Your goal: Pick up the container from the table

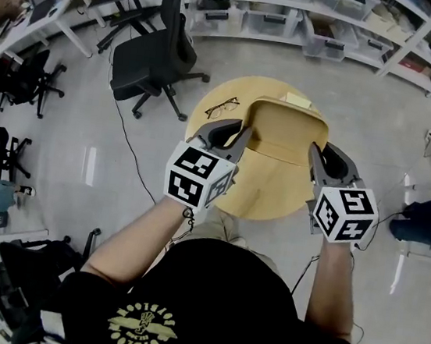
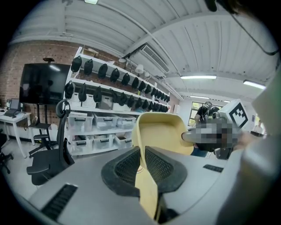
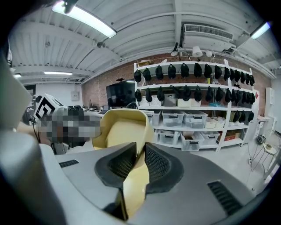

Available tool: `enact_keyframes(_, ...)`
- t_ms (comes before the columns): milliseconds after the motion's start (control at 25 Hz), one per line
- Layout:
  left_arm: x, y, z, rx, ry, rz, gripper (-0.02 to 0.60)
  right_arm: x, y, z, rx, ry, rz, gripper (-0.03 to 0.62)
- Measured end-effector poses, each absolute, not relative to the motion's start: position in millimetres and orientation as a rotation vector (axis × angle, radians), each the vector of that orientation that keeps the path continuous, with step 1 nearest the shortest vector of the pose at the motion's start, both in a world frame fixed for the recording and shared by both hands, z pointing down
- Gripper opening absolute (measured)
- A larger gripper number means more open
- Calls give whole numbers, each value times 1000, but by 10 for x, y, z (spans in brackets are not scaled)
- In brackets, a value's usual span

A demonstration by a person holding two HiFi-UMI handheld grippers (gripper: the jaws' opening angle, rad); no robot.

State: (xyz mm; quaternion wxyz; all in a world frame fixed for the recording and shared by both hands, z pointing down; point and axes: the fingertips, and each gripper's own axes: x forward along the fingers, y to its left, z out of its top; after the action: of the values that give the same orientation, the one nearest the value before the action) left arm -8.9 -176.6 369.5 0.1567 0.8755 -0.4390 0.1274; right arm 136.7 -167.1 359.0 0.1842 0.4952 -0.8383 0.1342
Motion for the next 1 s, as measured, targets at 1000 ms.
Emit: enact_keyframes(1000,-85,-1707,3323,2557,-1292,324,49,1380,-1651,3266,1422,-2404,313,67)
